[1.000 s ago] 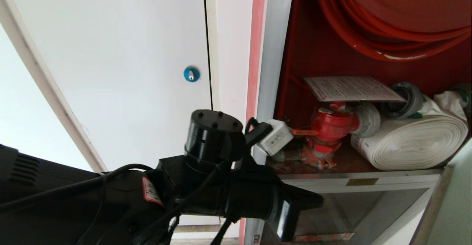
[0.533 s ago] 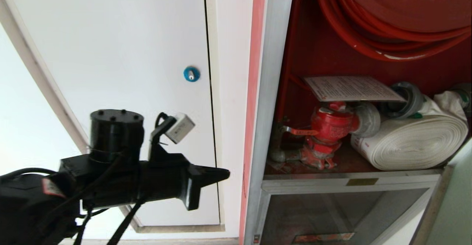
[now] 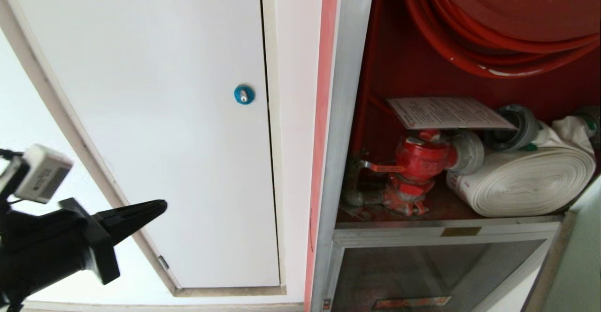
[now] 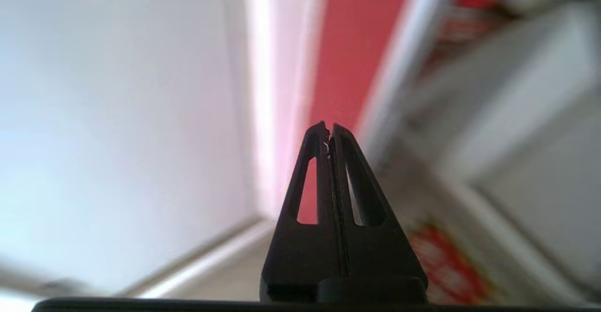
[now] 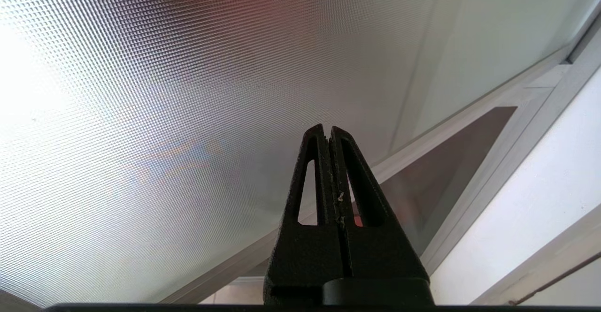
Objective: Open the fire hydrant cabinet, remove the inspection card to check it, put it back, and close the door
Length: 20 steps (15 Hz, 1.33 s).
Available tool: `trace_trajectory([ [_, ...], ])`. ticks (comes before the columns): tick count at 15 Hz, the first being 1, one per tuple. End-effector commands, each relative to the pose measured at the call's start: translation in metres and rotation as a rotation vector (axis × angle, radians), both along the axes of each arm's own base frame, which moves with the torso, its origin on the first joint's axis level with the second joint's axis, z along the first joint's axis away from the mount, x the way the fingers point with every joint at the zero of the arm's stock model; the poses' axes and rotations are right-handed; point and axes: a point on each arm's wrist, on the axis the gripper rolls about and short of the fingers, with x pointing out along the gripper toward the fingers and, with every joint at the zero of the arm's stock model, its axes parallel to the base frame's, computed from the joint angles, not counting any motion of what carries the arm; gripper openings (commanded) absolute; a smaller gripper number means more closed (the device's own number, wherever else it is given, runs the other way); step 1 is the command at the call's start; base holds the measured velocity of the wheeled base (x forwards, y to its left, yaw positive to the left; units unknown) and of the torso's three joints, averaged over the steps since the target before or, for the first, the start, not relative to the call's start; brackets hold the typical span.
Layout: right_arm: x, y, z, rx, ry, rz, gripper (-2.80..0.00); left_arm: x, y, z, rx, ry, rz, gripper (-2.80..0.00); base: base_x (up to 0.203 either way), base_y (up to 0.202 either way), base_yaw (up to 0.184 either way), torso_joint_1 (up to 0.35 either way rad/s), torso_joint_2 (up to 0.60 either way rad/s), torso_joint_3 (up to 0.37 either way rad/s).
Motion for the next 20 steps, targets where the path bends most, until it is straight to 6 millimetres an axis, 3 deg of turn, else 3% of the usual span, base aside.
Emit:
trace_trajectory([
  [1, 0.000, 0.000, 0.000, 0.000, 0.001, 0.000, -2.80, -0.036, 0.015, 0.007, 0.040, -0.152, 0.150, -2.80, 0.000, 0.000, 0.000, 0.000, 0.00, 0.000],
  [4, 0.000, 0.000, 0.000, 0.000, 0.001, 0.000, -2.80, -0.077, 0.023, -0.004, 0.076, -0.274, 0.293, -2.80, 0.000, 0.000, 0.000, 0.000, 0.00, 0.000],
  [10, 0.000, 0.000, 0.000, 0.000, 0.001, 0.000, -2.80, -0.141, 0.034, -0.040, 0.154, -0.513, 0.581, -2.80, 0.000, 0.000, 0.000, 0.000, 0.00, 0.000],
  [12, 0.000, 0.000, 0.000, 0.000, -0.001, 0.000, -2.80, -0.142, 0.035, -0.062, 0.204, -0.466, 0.640, -2.80, 0.000, 0.000, 0.000, 0.000, 0.00, 0.000],
  [15, 0.000, 0.000, 0.000, 0.000, 0.001, 0.000, -2.80, -0.139, 0.035, -0.064, 0.219, -0.423, 0.745, -2.80, 0.000, 0.000, 0.000, 0.000, 0.00, 0.000],
  [20, 0.000, 0.000, 0.000, 0.000, 0.000, 0.000, -2.80, -0.142, 0.033, -0.071, 0.048, -0.362, 0.659, -2.80, 0.000, 0.000, 0.000, 0.000, 0.00, 0.000],
])
